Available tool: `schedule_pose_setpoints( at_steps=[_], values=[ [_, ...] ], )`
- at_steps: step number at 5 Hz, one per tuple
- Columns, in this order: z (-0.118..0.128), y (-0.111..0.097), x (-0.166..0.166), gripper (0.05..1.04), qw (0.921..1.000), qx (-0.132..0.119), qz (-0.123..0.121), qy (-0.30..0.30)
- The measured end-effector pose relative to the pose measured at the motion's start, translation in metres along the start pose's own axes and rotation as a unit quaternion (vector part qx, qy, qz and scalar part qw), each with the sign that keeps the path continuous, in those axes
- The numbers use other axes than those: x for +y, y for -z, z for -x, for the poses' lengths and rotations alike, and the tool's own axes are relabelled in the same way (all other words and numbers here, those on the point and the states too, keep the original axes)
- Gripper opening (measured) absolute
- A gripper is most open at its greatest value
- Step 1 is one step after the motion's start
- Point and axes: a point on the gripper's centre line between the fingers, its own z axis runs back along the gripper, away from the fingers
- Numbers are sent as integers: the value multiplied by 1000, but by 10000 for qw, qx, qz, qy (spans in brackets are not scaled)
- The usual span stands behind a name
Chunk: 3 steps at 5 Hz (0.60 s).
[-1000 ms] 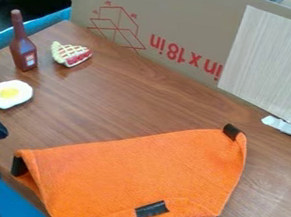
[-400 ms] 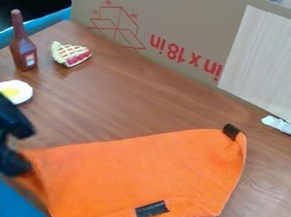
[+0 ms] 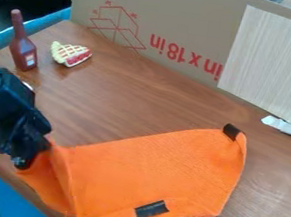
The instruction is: Fold the cloth from left bottom to right top
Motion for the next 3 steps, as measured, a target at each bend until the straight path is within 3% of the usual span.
schedule_pose_setpoints(
  at_steps=[1,2,3],
  values=[
    [5,2,-6,139,9999,112,12,106],
    [3,-8,-12,61,9995,62,-18,302],
    [-3,-24,-17,51,9995,-100,-3,302]
  ],
)
